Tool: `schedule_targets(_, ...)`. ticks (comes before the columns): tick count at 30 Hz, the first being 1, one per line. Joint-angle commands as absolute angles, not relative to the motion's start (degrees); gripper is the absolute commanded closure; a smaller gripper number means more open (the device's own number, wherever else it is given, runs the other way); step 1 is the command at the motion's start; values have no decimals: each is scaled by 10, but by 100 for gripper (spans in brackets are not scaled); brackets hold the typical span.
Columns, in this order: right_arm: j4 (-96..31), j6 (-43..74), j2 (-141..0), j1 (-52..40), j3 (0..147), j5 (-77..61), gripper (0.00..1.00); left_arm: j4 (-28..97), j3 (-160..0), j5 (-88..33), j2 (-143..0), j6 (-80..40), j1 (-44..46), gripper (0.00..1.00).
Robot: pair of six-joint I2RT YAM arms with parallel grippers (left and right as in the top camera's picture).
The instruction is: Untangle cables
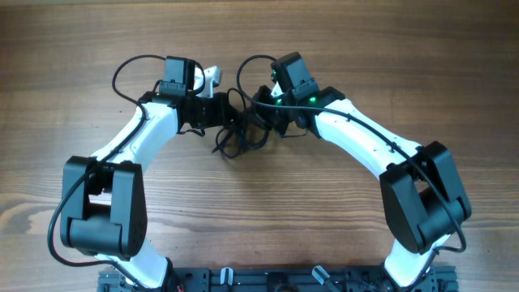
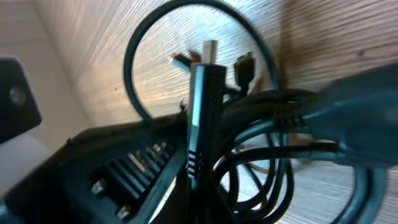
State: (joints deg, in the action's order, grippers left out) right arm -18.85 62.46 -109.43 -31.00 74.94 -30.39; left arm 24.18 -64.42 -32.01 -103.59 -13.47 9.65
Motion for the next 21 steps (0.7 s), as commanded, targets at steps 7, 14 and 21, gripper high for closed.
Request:
schedule_targets(7, -200, 564, -1050, -316, 753, -324, 90, 231, -646, -315, -1048, -139, 96, 96)
schedule_targets(14, -217, 515, -1051, -306, 753, -116, 57, 232, -646, -315, -1048, -139, 96, 96)
schedule_targets(21, -215, 548, -1061, -303, 753, 18, 53, 232, -646, -315, -1048, -139, 96, 96)
